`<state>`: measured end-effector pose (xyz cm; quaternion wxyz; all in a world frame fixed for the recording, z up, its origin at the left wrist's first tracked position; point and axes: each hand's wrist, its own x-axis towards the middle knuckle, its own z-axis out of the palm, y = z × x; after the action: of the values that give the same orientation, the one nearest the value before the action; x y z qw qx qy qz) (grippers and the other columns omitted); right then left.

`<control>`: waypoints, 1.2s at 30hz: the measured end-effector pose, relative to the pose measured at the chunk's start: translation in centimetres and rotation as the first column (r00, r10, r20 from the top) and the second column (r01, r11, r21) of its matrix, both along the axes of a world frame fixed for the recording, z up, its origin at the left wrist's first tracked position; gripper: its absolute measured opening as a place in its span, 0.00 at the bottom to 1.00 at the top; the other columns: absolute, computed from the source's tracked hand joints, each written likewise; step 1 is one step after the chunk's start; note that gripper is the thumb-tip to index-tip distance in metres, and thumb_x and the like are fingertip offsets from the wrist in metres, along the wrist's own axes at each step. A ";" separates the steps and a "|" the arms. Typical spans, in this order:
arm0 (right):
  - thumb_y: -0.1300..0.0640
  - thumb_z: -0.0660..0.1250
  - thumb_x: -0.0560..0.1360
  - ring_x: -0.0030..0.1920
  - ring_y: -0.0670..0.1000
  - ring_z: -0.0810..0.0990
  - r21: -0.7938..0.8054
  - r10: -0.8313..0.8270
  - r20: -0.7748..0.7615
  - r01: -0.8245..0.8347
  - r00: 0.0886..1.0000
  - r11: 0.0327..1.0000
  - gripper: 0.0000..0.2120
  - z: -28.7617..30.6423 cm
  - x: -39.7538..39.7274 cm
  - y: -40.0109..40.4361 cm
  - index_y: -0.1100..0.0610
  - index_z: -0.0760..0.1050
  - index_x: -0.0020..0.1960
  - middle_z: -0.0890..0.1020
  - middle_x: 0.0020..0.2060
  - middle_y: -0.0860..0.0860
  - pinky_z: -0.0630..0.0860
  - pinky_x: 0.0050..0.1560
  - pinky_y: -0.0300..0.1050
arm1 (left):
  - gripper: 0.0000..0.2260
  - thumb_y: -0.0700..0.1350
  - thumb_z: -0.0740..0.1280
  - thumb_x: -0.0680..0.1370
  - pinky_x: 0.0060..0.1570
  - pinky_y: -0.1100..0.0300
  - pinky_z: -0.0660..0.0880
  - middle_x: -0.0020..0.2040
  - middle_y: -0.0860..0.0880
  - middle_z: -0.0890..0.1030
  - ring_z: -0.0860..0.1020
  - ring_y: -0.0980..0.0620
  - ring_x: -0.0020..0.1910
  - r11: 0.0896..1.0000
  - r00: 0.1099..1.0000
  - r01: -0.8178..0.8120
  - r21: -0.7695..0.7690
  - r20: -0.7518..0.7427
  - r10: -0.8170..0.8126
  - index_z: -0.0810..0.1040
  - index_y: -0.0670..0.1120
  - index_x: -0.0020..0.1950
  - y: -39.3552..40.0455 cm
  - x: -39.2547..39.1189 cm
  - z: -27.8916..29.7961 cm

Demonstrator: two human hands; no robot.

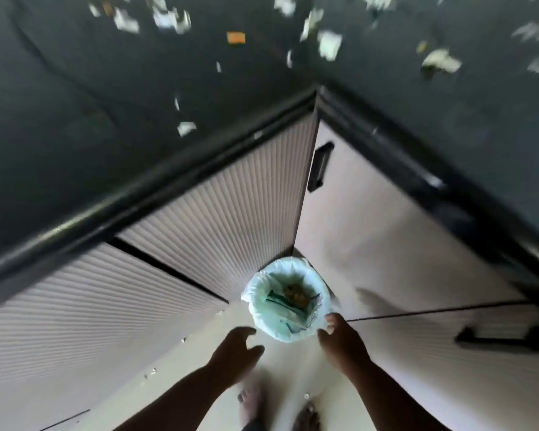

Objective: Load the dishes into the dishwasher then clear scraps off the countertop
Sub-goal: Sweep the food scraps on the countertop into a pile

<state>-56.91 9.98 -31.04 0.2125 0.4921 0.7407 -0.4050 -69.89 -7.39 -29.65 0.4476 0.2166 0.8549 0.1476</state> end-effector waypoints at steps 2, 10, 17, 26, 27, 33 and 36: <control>0.51 0.60 0.78 0.64 0.53 0.75 0.059 0.109 0.010 -0.109 0.994 0.992 0.22 4.5 0.3 -0.6 0.53 0.64 0.71 0.76 0.64 0.51 0.70 0.60 0.43 | 0.29 0.61 0.60 0.77 0.65 0.71 0.54 0.74 0.51 0.64 0.63 0.56 0.73 0.993 0.994 0.112 0.024 -0.013 -0.112 0.64 0.49 0.74 -0.6 1.3 4.3; 0.50 0.61 0.68 0.53 0.56 0.79 0.641 0.623 -0.066 -0.446 0.780 0.625 0.21 24.5 -4.1 -0.6 0.54 0.73 0.60 0.79 0.49 0.51 0.78 0.47 0.50 | 0.14 0.50 0.59 0.71 0.44 0.55 0.79 0.45 0.49 0.83 0.81 0.47 0.44 0.758 0.731 0.553 0.346 -0.638 -0.242 0.82 0.47 0.45 5.1 0.0 24.1; 0.41 0.60 0.77 0.74 0.55 0.61 0.843 0.659 -0.069 -0.310 0.749 0.440 0.31 37.5 -9.7 1.6 0.53 0.59 0.75 0.68 0.71 0.51 0.63 0.70 0.51 | 0.26 0.60 0.54 0.80 0.75 0.51 0.50 0.79 0.51 0.54 0.49 0.48 0.78 0.847 0.540 0.482 0.225 -0.838 -0.085 0.60 0.51 0.76 5.1 -6.4 35.6; 0.38 0.58 0.76 0.78 0.55 0.46 0.884 0.572 -0.081 -0.206 0.816 0.419 0.37 43.7 -14.6 3.7 0.51 0.50 0.78 0.55 0.78 0.51 0.51 0.75 0.53 | 0.35 0.67 0.51 0.78 0.75 0.48 0.39 0.80 0.47 0.42 0.38 0.46 0.78 0.911 0.474 0.385 0.145 -0.878 -0.060 0.47 0.50 0.79 4.5 -15.1 42.0; 0.38 0.58 0.76 0.78 0.55 0.46 0.888 0.568 -0.077 -0.203 0.819 0.413 0.37 44.0 -14.9 4.0 0.51 0.50 0.78 0.54 0.78 0.51 0.51 0.75 0.53 | 0.35 0.67 0.50 0.78 0.75 0.48 0.39 0.80 0.47 0.42 0.38 0.46 0.78 0.913 0.475 0.382 0.141 -0.878 -0.062 0.47 0.50 0.79 4.8 -15.8 42.3; 0.38 0.58 0.77 0.78 0.55 0.45 0.882 0.561 -0.086 -0.199 0.823 0.428 0.36 44.3 -17.1 7.8 0.52 0.50 0.78 0.54 0.78 0.52 0.50 0.75 0.53 | 0.36 0.68 0.50 0.78 0.75 0.47 0.40 0.80 0.47 0.42 0.39 0.45 0.78 0.930 0.489 0.351 0.113 -0.869 -0.079 0.47 0.49 0.79 8.0 -19.1 41.8; 0.37 0.57 0.77 0.78 0.55 0.46 0.879 0.570 -0.077 -0.214 0.818 0.426 0.36 43.6 -18.6 10.6 0.51 0.49 0.78 0.54 0.78 0.52 0.50 0.75 0.52 | 0.40 0.71 0.44 0.74 0.75 0.47 0.40 0.80 0.46 0.42 0.39 0.45 0.78 0.947 0.506 0.316 0.053 -0.854 -0.121 0.46 0.49 0.79 10.1 -20.5 40.6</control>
<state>-75.52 20.56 12.59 -0.1023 0.2561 0.9610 -0.0185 -90.44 2.72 10.97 -0.0283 0.4116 0.9094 0.0530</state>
